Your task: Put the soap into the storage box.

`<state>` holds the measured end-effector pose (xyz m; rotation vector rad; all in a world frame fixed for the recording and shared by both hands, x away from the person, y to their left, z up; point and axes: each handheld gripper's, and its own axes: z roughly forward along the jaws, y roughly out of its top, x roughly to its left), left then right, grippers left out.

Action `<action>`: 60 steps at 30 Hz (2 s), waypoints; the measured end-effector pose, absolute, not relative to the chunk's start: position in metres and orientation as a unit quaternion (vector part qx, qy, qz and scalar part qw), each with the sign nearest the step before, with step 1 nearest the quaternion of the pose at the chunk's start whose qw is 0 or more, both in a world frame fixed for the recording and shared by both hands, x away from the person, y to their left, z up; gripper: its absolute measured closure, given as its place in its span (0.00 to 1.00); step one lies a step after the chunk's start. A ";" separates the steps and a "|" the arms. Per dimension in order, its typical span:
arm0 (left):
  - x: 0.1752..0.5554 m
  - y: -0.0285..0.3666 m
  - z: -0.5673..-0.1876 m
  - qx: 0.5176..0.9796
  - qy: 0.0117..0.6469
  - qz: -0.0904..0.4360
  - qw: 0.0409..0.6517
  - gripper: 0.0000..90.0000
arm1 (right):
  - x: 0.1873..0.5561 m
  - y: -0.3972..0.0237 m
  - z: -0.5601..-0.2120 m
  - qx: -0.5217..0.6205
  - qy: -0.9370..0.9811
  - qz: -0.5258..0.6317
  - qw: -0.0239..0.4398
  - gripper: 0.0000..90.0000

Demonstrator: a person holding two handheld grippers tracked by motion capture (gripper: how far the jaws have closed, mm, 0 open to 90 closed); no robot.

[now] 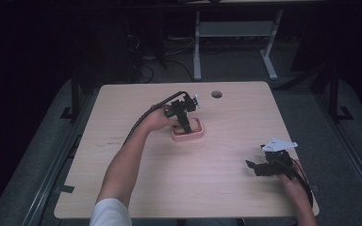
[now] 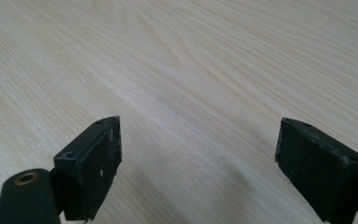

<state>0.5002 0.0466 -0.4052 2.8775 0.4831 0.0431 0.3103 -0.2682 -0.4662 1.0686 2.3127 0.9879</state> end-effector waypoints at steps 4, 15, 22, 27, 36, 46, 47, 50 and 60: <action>0.502 0.047 -0.408 0.980 0.167 0.014 0.111 0.35 | 0.310 -0.268 -0.466 0.382 0.830 0.353 0.203 0.15; 0.505 0.047 -0.411 0.979 0.173 0.012 0.108 0.35 | 0.311 -0.268 -0.466 0.381 0.830 0.353 0.202 0.15; 0.506 0.046 -0.413 0.979 0.174 0.013 0.106 0.35 | 0.311 -0.268 -0.466 0.381 0.830 0.353 0.202 0.15; 0.507 0.044 -0.413 0.979 0.173 0.013 0.104 0.35 | 0.311 -0.268 -0.466 0.381 0.830 0.353 0.203 0.15; 0.504 0.042 -0.410 0.980 0.163 0.017 0.110 0.35 | 0.311 -0.268 -0.467 0.380 0.831 0.353 0.203 0.15; 0.498 0.047 -0.400 0.980 0.161 0.026 0.115 0.31 | 0.311 -0.267 -0.466 0.382 0.831 0.350 0.202 0.15; 0.497 0.048 -0.398 0.980 0.159 0.024 0.113 0.31 | 0.311 -0.266 -0.466 0.382 0.831 0.350 0.201 0.15; 0.494 0.051 -0.397 0.980 0.161 0.027 0.117 0.30 | 0.311 -0.266 -0.466 0.383 0.831 0.350 0.201 0.15; 0.484 0.063 -0.386 0.978 0.164 0.037 0.128 0.28 | 0.312 -0.264 -0.466 0.377 0.834 0.345 0.208 0.15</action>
